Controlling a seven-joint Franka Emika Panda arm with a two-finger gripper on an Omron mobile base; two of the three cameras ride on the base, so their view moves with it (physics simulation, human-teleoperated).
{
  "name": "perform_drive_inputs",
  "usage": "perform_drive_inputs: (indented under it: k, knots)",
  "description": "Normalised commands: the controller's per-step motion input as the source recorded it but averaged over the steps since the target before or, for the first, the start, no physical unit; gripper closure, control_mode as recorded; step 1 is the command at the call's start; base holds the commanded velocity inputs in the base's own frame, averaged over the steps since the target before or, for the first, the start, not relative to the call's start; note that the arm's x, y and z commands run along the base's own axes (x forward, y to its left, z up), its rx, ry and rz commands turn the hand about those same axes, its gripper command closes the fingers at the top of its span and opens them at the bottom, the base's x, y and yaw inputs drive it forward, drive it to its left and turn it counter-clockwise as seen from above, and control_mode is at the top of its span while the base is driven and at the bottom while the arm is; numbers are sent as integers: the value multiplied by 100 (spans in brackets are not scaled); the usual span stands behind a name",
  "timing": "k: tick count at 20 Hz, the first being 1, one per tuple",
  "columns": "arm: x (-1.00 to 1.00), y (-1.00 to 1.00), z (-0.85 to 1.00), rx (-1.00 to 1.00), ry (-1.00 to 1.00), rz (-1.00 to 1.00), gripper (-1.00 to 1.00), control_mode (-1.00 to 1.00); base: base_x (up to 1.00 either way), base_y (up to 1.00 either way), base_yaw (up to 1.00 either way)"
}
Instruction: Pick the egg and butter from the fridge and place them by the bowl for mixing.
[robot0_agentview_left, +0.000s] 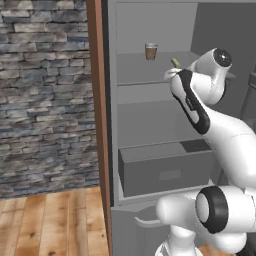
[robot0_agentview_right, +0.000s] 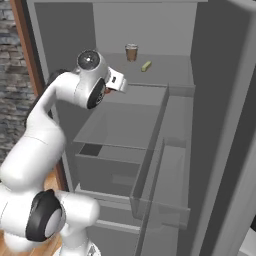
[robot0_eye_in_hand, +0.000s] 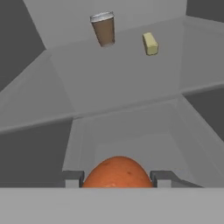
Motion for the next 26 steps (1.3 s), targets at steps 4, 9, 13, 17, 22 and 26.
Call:
perform_drive_inputs:
  k: [4, 9, 13, 17, 22, 26]
  knots:
    - [-57, 19, 0, 0, 0, 0, 100, -100, 0, 0, 0]
    - [-43, 17, -9, -1, 11, 0, 100, -100, 0, 0, 0]
    - [-49, 16, -6, -2, 2, 1, 100, -100, 0, 0, 0]
    - [-28, 10, -2, -2, -1, 1, 100, -100, 0, 0, 0]
    - [0, 0, 0, 0, 0, 0, 100, 100, 0, 0, 0]
    - [0, 0, 0, 0, 0, 0, 100, 100, -46, 0, 0]
